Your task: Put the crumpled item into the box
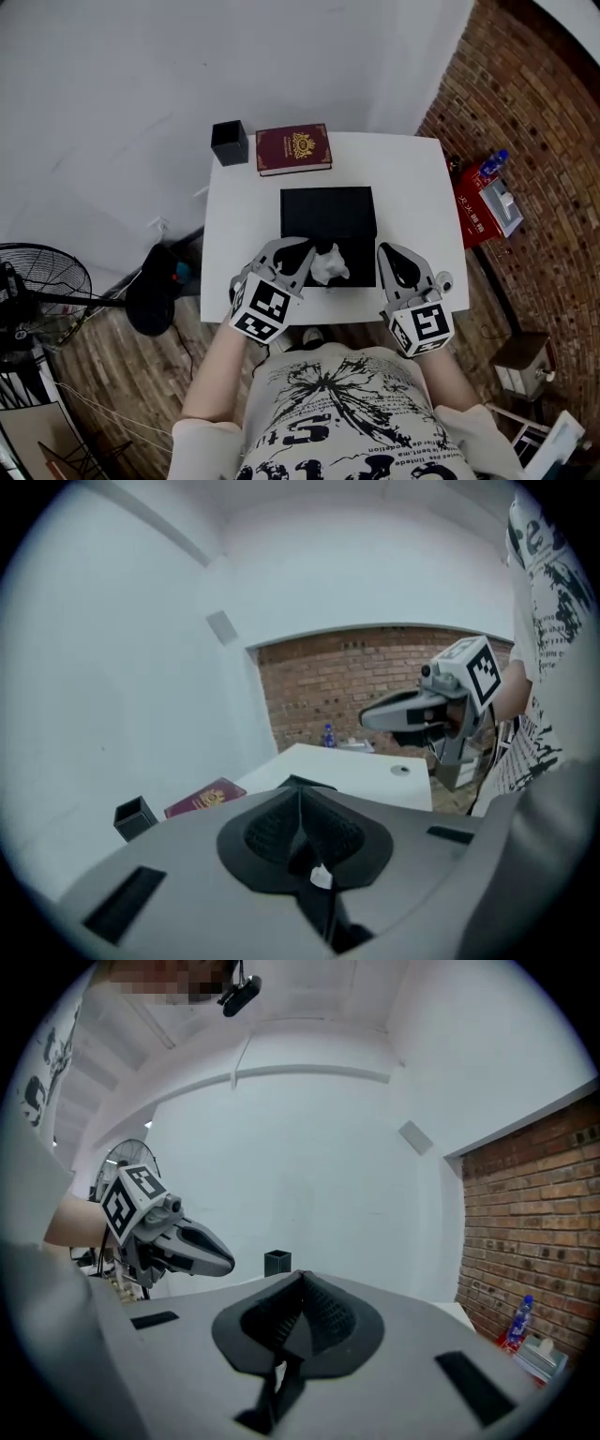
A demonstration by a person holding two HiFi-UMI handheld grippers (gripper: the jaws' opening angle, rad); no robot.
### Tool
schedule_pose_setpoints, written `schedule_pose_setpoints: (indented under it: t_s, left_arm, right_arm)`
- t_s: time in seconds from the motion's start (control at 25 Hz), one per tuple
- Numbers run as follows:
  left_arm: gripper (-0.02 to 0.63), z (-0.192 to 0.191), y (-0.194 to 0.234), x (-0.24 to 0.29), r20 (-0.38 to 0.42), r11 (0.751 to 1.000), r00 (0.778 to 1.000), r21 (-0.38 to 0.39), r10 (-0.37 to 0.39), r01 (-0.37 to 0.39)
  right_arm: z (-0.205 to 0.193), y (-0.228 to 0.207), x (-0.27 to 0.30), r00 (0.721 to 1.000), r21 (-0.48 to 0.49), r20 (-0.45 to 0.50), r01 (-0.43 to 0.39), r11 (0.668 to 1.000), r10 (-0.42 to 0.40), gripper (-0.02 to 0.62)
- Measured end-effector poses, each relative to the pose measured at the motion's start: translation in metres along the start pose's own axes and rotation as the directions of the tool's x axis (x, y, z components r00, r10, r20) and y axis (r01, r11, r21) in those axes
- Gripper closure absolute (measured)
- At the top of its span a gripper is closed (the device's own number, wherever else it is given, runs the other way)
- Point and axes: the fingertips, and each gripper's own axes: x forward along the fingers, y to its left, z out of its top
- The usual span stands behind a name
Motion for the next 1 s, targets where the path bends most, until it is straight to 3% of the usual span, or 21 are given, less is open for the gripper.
schedule_pose_setpoints:
  t_s: [0.28, 0.6, 0.8, 0.92, 1.0]
  left_arm:
    - [0.592, 0.033, 0.015, -0.060, 0.201, 0.988, 0.968, -0.062, 0.149, -0.139]
    - [0.592, 0.045, 0.030, -0.120, 0.366, 0.952, 0.881, -0.164, 0.300, -0.257]
    - [0.592, 0.036, 0.034, -0.129, 0.333, 0.942, 0.888, -0.220, 0.317, -0.254]
    - [0.592, 0.034, 0.034, -0.130, 0.320, 0.943, 0.893, -0.209, 0.317, -0.259]
    - [0.592, 0.038, 0.035, -0.130, 0.342, 0.942, 0.883, -0.210, 0.321, -0.261]
  right_arm:
    - [0.019, 0.018, -0.002, 0.998, -0.023, 0.053, -0.020, 1.000, 0.021, 0.580]
    - [0.036, 0.022, -0.005, 0.993, -0.039, 0.118, 0.017, 0.999, -0.012, 0.581]
    - [0.042, 0.028, -0.006, 0.992, -0.015, 0.126, 0.015, 1.000, -0.013, 0.581]
    - [0.046, 0.034, -0.006, 0.990, -0.040, 0.139, 0.002, 0.999, 0.004, 0.581]
    - [0.047, 0.035, -0.006, 0.990, -0.044, 0.144, 0.007, 0.999, 0.000, 0.581]
